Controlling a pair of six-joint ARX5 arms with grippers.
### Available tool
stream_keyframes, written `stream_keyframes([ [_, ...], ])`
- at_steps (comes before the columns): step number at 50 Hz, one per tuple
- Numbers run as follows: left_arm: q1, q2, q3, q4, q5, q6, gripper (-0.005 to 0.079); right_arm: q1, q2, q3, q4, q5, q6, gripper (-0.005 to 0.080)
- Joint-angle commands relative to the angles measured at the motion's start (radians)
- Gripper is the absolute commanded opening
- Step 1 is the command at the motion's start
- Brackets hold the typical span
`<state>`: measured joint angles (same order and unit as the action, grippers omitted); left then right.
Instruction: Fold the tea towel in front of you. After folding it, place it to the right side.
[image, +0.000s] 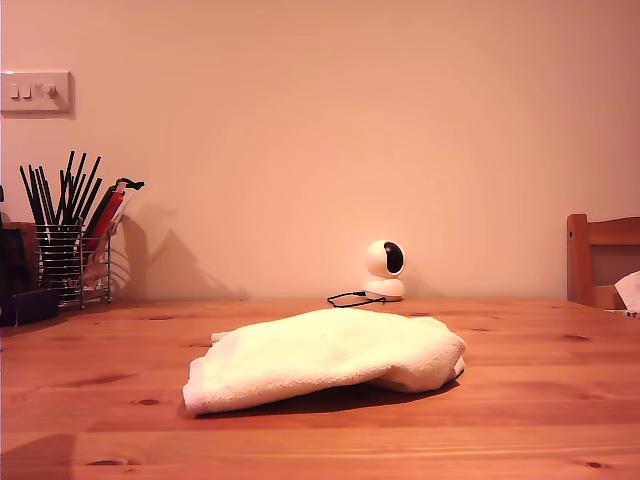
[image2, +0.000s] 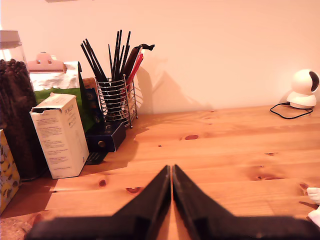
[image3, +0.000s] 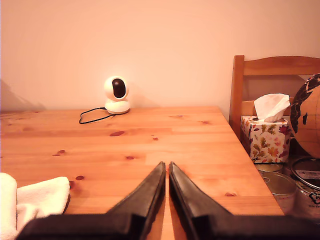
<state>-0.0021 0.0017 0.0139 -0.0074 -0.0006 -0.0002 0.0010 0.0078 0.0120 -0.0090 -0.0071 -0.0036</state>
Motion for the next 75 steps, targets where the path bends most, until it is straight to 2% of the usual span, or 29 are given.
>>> stream_keyframes([
  [1,0.017,-0.014,-0.038,-0.074,0.281,-0.071,-0.0021,-0.055,-0.006,0.025,-0.029,-0.009,0.03,-0.001],
  [20,0.017,-0.014,-0.039,-0.062,0.281,-0.071,-0.0021,-0.055,-0.006,0.025,-0.005,-0.008,0.03,-0.0011],
  [24,0.017,-0.014,-0.038,0.0,0.281,-0.072,-0.0021,-0.055,-0.006,0.027,0.053,-0.009,0.034,-0.0011],
  [35,0.017,-0.014,-0.037,0.314,0.281,-0.085,-0.0021,-0.054,-0.006,0.04,0.256,-0.011,0.12,-0.001],
  [38,0.017,-0.014,-0.024,0.332,0.281,-0.111,-0.0021,-0.054,-0.006,0.063,0.275,-0.025,0.164,-0.001],
  [46,0.017,-0.014,0.058,0.197,0.334,-0.233,-0.0021,-0.054,-0.001,0.159,0.203,-0.155,0.188,-0.0011],
  [56,0.017,0.054,0.175,-0.021,0.493,-0.242,-0.0021,-0.054,0.089,0.293,0.002,-0.419,0.188,-0.0011],
  [65,0.017,0.222,0.272,-0.137,0.608,-0.243,-0.0021,-0.054,0.249,0.38,-0.093,-0.612,0.187,-0.0011],
  [75,0.017,0.484,0.372,-0.19,0.747,-0.212,-0.0021,-0.053,0.487,0.464,-0.134,-0.792,0.182,-0.0011],
])
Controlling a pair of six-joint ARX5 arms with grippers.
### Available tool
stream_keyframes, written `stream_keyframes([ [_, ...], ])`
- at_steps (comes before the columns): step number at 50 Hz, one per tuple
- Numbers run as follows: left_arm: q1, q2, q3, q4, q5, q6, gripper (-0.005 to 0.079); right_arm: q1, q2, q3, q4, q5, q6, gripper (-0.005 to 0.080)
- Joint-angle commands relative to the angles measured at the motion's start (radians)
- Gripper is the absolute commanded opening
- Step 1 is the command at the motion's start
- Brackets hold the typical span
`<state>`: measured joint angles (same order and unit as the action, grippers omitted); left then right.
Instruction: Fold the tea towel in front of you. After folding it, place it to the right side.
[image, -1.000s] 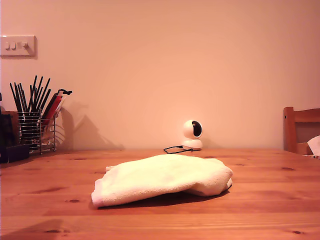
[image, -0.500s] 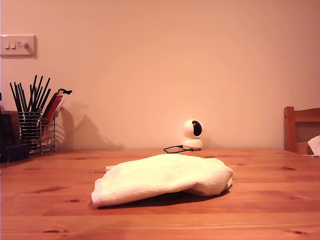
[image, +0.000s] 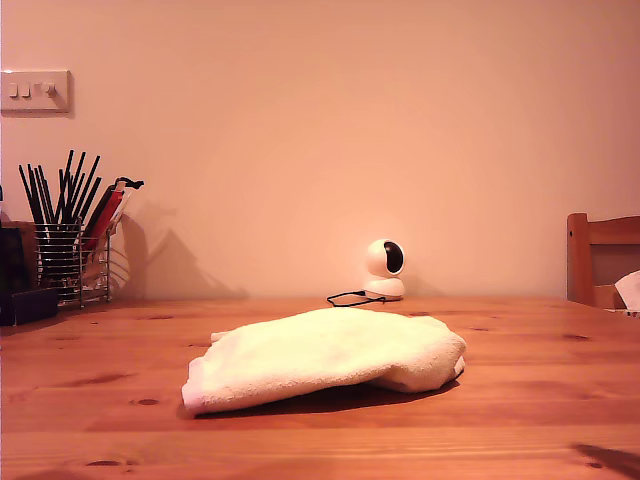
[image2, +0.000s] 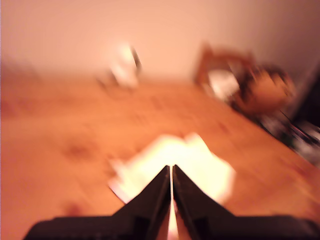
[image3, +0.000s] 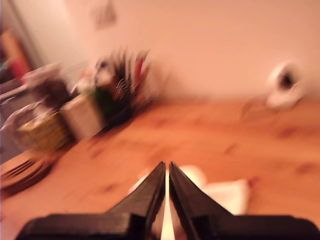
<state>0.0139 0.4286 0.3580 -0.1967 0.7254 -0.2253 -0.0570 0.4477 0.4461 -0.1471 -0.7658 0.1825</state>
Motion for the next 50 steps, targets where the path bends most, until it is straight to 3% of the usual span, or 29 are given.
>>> stream_keyframes([
  [1,0.0,0.088,0.041,-0.011,0.049,0.03,-0.0021,0.005,0.064,0.038,0.004,-0.051,-0.005,-0.0011],
  [16,-0.039,0.544,0.276,-0.135,0.158,0.248,-0.002,0.005,0.409,0.194,-0.018,-0.274,-0.033,-0.0011],
  [27,-0.091,0.855,0.493,-0.266,0.156,0.435,-0.0008,0.037,0.614,0.347,-0.14,-0.303,-0.125,-0.0011],
  [35,-0.121,1.044,0.638,-0.328,0.12,0.554,-0.0003,0.089,0.726,0.444,-0.269,-0.22,-0.216,-0.0011],
  [43,-0.131,1.21,0.758,-0.399,0.058,0.673,0.0135,0.155,0.795,0.502,-0.383,-0.06,-0.367,-0.0005],
  [50,-0.146,1.328,0.827,-0.41,0.003,0.743,0.0242,0.216,0.834,0.516,-0.421,0.096,-0.444,0.0068],
])
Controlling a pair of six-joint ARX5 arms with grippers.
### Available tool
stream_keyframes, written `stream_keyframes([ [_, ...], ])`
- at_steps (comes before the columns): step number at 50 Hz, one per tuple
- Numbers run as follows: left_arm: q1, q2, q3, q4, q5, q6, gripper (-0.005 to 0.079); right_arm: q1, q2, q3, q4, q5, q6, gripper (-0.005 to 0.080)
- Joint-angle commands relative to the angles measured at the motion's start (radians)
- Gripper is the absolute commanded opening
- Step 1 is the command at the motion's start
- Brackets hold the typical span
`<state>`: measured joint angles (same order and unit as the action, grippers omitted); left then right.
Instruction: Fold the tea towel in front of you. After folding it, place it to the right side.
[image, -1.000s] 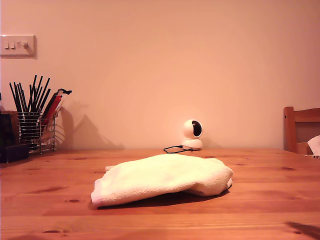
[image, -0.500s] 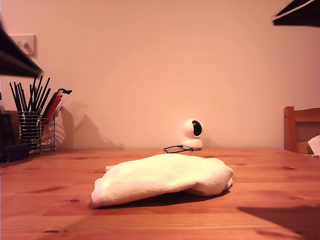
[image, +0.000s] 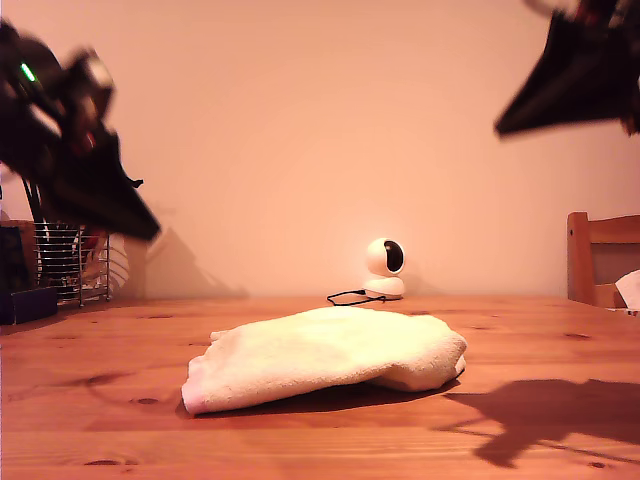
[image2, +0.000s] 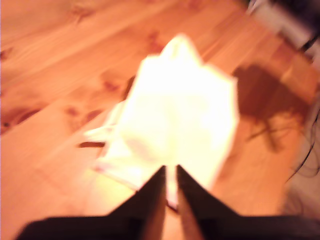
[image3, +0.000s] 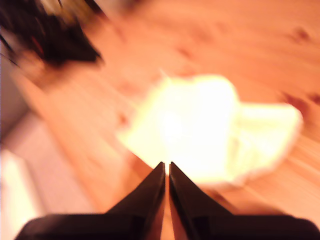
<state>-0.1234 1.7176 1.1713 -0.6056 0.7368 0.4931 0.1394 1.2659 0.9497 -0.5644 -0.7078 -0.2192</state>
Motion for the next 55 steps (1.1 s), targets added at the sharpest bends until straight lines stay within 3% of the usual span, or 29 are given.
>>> stream_keyframes([
  [1,-0.011,0.053,0.02,0.0,-0.011,0.056,0.0261,0.029,0.02,0.012,-0.003,0.051,-0.047,0.0086],
  [7,-0.036,0.132,0.054,0.001,-0.013,0.11,0.0361,0.068,0.05,0.013,-0.002,0.111,-0.047,0.016],
  [19,-0.121,0.222,0.062,0.074,-0.076,0.252,0.0414,0.097,0.065,0.014,0.011,0.144,-0.05,0.0161],
  [23,-0.146,0.239,0.062,0.098,-0.137,0.281,0.0416,0.096,0.065,0.014,0.013,0.143,-0.05,0.0161],
  [35,-0.17,0.26,0.063,0.172,-0.196,0.293,0.0416,0.097,0.065,0.014,0.014,0.144,-0.05,0.0161],
  [55,-0.167,0.305,0.072,0.194,-0.19,0.28,0.0415,0.097,0.065,0.014,0.037,0.142,-0.05,0.016],
])
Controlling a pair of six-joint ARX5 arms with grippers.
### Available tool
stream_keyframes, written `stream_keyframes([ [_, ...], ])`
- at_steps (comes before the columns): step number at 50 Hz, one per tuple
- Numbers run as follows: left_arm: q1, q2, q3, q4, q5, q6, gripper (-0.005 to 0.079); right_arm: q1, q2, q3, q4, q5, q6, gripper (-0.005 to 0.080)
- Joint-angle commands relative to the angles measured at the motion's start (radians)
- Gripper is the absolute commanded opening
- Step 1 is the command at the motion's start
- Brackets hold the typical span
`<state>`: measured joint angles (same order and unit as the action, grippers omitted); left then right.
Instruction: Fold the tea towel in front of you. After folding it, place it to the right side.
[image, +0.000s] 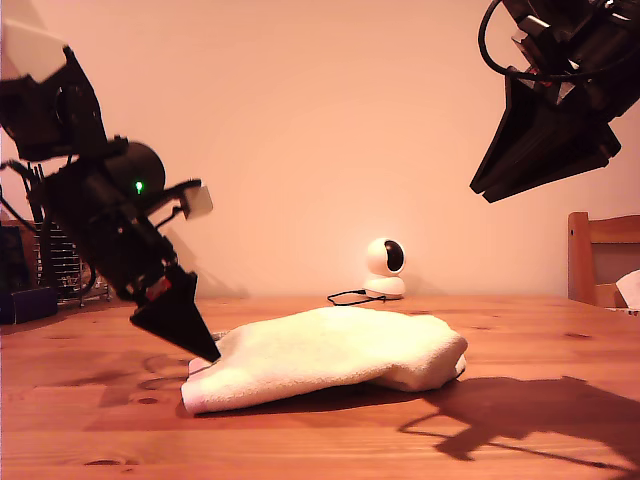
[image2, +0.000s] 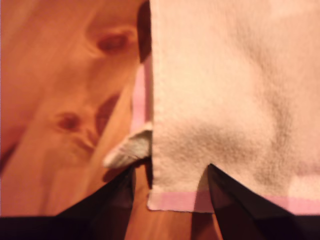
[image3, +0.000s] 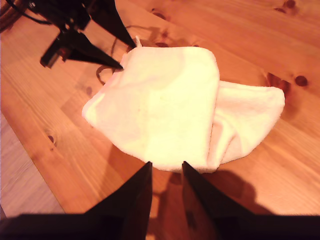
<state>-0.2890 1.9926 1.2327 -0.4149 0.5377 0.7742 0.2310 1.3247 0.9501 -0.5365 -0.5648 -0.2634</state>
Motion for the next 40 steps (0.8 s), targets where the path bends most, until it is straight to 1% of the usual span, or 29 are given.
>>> stream_keyframes([
  [1,-0.001,0.031,0.01,0.003,0.011,-0.009,0.0415,0.005,0.006,0.013,0.01,-0.001,-0.006,0.016],
  [9,-0.001,0.047,0.011,-0.005,0.031,-0.045,0.0409,0.005,0.006,0.013,0.012,-0.001,-0.006,0.016],
  [12,-0.001,0.048,0.011,-0.007,0.048,-0.045,0.038,0.005,0.006,0.013,0.014,-0.001,-0.006,0.0159],
  [15,-0.002,0.048,0.011,-0.006,0.053,-0.043,0.029,0.005,0.006,0.013,0.017,-0.001,-0.006,0.016],
  [17,-0.002,0.048,0.012,-0.007,0.054,-0.043,0.0187,0.005,0.006,0.013,0.019,-0.001,-0.006,0.0159],
  [19,-0.002,0.048,0.013,-0.01,0.057,-0.044,0.0062,0.005,0.006,0.013,0.02,-0.001,-0.006,0.0159],
  [21,-0.002,0.048,0.015,-0.013,0.057,-0.044,-0.0028,0.005,0.006,0.013,0.02,0.0,-0.006,0.0159],
  [25,-0.005,0.048,0.032,-0.05,0.059,-0.045,-0.002,0.005,0.006,0.013,0.02,-0.001,-0.006,0.0159],
  [29,-0.005,0.047,0.072,-0.123,0.055,-0.045,-0.002,0.008,0.006,0.013,0.024,0.0,-0.006,0.0159],
  [40,-0.04,-0.016,0.222,-0.348,-0.048,-0.044,-0.0019,0.032,0.006,0.013,0.076,0.002,-0.006,0.0159],
])
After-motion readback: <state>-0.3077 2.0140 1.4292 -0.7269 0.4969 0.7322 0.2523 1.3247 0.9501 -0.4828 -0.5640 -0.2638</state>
